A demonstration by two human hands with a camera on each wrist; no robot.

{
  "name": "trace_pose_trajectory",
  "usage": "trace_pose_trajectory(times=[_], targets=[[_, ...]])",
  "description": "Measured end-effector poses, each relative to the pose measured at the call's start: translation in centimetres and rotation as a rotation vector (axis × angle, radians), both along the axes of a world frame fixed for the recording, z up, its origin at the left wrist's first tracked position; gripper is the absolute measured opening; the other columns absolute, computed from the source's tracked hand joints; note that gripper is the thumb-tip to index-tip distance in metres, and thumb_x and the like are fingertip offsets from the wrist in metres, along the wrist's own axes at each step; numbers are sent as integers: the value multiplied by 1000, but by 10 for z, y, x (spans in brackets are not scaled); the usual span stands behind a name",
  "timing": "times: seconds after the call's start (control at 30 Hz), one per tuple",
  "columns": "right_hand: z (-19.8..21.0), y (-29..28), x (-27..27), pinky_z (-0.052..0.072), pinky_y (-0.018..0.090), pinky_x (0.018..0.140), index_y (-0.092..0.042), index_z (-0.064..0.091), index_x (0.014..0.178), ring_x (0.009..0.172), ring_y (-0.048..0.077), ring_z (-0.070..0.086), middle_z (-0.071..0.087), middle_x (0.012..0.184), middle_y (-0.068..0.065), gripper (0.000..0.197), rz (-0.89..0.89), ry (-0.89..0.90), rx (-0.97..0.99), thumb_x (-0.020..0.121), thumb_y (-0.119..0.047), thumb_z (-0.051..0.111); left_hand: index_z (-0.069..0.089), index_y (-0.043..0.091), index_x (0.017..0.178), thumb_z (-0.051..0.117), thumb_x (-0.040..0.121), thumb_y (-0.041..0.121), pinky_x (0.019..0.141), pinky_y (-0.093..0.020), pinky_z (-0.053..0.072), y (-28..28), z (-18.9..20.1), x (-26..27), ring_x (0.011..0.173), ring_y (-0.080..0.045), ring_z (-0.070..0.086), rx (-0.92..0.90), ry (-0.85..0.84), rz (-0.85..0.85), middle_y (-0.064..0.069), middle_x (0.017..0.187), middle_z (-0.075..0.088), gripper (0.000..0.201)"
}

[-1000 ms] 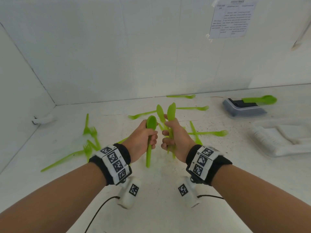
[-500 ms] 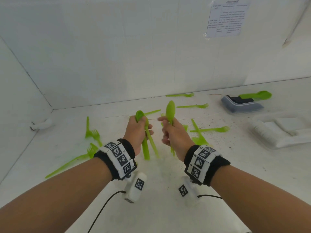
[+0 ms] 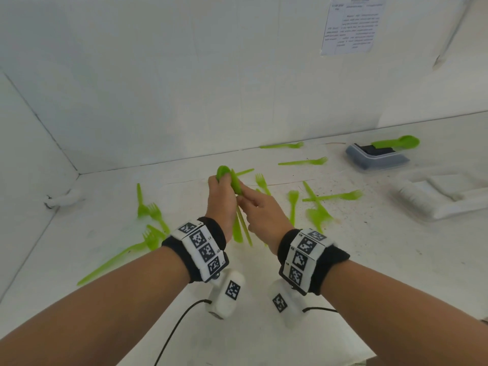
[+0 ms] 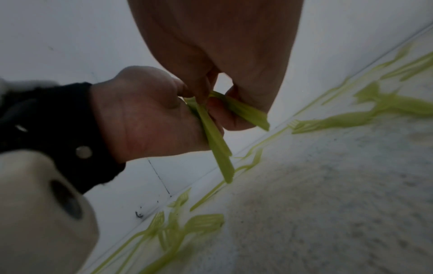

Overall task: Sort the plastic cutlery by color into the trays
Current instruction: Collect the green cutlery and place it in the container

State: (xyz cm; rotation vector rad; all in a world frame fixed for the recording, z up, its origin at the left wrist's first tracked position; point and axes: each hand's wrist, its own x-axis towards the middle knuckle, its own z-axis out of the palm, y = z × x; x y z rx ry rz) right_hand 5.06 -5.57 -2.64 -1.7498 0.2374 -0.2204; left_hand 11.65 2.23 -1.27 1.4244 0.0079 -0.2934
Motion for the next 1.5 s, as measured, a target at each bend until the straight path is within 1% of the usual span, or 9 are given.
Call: trace_pose_trajectory(times=[0.1,0.23,0.37,0.47,0.63,0.9,1.1,1.33,1.5], targets=[[-3,10,7,47,27,96,-51,53,141,112,1,60,65,134,-17,41,22,20,-26,106,-32,44,43,19,124,48,100,56,101,-40,46,9,-1,-1,110,-15,57,-20,16,-115,-1,113,56,45],[2,24,14,38,46,108,-43,58,124,126,33,42,50,125,7,36,18,116,-198,100,-45,31,42,17,123,58,101,39,101,-43,53,23,1,3,114,-25,65,-5,20,-141,-14,124,60,35],[5,29,12,19,36,98,-55,38,145,109,21,22,32,119,3,45,88,133,-197,105,-36,29,45,18,121,54,103,41,97,-43,56,39,1,10,110,-23,67,-7,15,-101,-15,123,62,30],[0,35,23,27,35,107,-65,41,141,113,23,36,41,116,3,47,38,66,-168,100,-44,37,47,19,121,49,104,48,88,-38,59,49,-2,11,102,-18,67,65,-38,-46,-8,118,63,34],[-5,31,26,52,27,75,-35,73,124,73,13,65,74,81,5,35,-18,-110,-124,100,-18,53,51,20,120,51,103,47,70,-31,56,55,-2,4,73,-16,58,31,-31,-143,-11,108,63,32],[-2,30,26,58,48,69,-7,70,79,66,27,67,63,71,18,30,-86,-166,-127,97,-14,48,50,24,137,43,108,36,72,-31,58,49,2,4,86,-14,68,83,-101,-197,-5,112,66,32],[6,23,19,42,4,59,-10,66,92,91,10,54,51,109,11,27,-61,-49,99,105,-24,47,57,21,126,45,108,36,76,-36,57,43,-6,5,74,-17,58,117,-136,-181,-7,103,64,27],[9,11,21,48,35,88,-30,75,95,81,15,53,64,96,-2,66,-72,-38,187,83,-81,35,53,28,132,51,104,33,85,-37,56,34,-2,6,83,-13,62,152,-156,-203,1,109,66,29],[1,-4,28,58,41,68,-10,69,79,63,13,59,62,65,2,38,-77,-111,36,104,-32,50,47,22,135,52,99,1,71,-25,55,22,-4,4,82,-14,65,153,-110,-268,-7,107,66,42]])
